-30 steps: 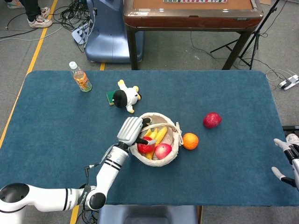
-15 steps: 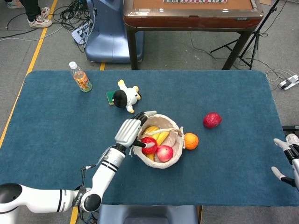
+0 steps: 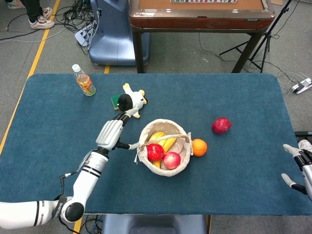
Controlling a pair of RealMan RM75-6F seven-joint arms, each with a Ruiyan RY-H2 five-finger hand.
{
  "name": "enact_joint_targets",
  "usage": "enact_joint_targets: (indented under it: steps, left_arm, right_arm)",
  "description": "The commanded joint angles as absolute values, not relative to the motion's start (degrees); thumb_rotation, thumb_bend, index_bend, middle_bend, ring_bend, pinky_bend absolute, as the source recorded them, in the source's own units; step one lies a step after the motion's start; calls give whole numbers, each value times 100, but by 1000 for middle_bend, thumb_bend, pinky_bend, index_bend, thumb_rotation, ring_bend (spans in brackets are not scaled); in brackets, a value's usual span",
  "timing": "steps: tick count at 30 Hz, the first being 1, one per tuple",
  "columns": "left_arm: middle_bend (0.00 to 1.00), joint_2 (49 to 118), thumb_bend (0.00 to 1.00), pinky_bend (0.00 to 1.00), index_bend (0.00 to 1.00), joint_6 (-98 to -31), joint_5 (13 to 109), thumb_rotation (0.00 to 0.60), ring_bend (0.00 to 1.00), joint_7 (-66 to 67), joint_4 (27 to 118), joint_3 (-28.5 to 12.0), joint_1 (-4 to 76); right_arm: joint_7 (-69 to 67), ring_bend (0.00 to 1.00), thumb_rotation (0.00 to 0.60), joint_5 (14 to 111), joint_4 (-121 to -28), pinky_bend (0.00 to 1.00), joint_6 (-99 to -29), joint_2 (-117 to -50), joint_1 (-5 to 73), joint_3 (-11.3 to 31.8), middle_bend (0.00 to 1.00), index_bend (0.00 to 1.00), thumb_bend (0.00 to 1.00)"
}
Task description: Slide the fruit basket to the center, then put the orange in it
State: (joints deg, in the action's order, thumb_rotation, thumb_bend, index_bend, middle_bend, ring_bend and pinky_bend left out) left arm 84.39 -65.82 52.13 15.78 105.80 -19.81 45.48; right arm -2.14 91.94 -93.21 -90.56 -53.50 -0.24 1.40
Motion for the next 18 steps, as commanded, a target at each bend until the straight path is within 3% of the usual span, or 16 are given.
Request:
enact_joint_targets:
  steps: [1, 18]
  left_arm:
    - [128, 7991, 110, 180, 129, -6723, 5384, 600, 109, 1458, 10808, -1794, 4213]
    - [128, 6626, 111, 180, 178, -7458, 6118, 600, 109, 1123, 10746, -1187, 2988]
  right_arm:
    - [-147, 258, 600, 9182, -9394, 339, -8935, -5323, 16, 112, 293, 201, 187]
    - [614, 258, 600, 9084, -10062, 357, -7582, -5147, 749, 75, 288, 201, 188]
